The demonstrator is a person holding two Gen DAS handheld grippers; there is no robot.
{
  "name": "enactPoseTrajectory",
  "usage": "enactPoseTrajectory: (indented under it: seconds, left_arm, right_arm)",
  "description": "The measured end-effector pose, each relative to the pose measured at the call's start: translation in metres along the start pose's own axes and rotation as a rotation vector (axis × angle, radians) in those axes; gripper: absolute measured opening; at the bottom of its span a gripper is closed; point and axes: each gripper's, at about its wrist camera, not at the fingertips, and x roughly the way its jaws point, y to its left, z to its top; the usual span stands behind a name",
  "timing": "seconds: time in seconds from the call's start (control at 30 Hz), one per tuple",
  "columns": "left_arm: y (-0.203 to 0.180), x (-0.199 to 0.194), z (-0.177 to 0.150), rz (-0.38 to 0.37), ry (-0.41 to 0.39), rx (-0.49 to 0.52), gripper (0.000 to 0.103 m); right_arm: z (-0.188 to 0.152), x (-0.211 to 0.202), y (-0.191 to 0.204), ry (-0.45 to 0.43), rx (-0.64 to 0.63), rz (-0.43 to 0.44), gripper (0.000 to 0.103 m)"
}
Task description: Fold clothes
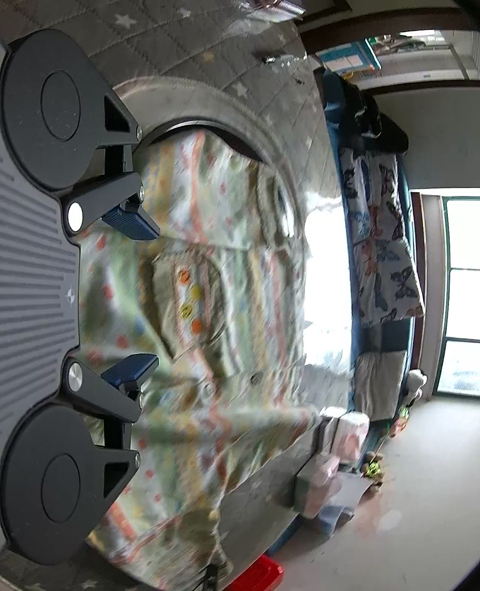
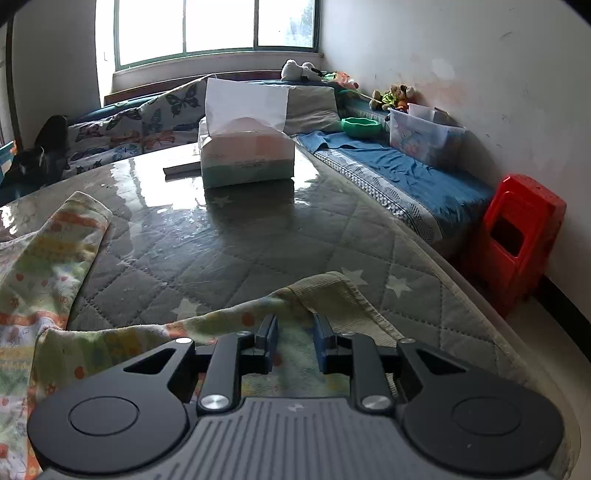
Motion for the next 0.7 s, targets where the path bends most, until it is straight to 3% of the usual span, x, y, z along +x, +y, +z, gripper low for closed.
enactPoseTrajectory:
  seconds: [0.33, 0.47, 0.7]
  left_arm:
    - [0.021, 0.033, 0.05, 0.1, -0.041, -0.009, 0.066]
    - [0.025, 0.065, 0.066, 0.131, -0.017, -0.024, 0.056]
    - [0.026, 0.105, 0.075, 0.142, 0.032, -0.018, 0.053]
  right_arm:
    - [-0.004, -0.001, 0.003, -0.021, 0.01, -0.01, 0.027]
    - [-0.006, -0.002, 0.003, -0.028, 0.012, -0.007, 0.031]
    - [-0.009, -0.003, 0.003, -0.044, 0.025, 0.006, 0.038]
